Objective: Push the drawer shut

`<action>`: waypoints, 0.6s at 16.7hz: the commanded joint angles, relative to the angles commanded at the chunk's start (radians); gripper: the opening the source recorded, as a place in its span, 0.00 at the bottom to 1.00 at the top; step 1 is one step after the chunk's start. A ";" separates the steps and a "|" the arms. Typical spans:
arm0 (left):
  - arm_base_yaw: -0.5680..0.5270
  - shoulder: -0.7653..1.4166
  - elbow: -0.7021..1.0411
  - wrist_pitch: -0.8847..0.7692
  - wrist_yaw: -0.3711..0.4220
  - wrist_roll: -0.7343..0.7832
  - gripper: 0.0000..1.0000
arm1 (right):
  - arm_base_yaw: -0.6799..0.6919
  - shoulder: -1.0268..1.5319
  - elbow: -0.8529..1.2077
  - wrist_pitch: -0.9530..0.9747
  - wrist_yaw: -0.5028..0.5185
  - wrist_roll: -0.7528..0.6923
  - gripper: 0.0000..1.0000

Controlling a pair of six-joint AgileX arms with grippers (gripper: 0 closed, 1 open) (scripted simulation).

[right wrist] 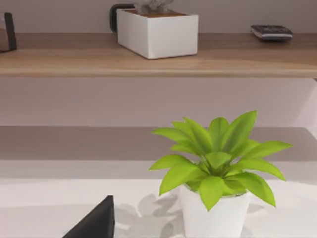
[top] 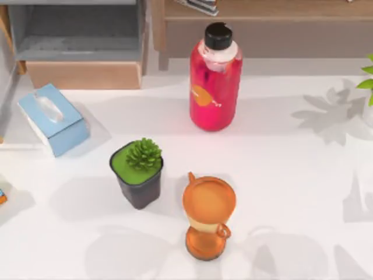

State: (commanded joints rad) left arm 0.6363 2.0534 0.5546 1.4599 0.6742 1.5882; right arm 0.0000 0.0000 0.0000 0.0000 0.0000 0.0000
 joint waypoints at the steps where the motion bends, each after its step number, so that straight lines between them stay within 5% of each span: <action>1: -0.016 0.013 0.032 -0.015 -0.015 0.000 0.00 | 0.000 0.000 0.000 0.000 0.000 0.000 1.00; 10: -0.090 0.070 0.174 -0.100 -0.091 -0.008 0.00 | 0.000 0.000 0.000 0.000 0.000 0.000 1.00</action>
State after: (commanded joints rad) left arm 0.5462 2.1238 0.7282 1.3599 0.5833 1.5798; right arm 0.0000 0.0000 0.0000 0.0000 0.0000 0.0000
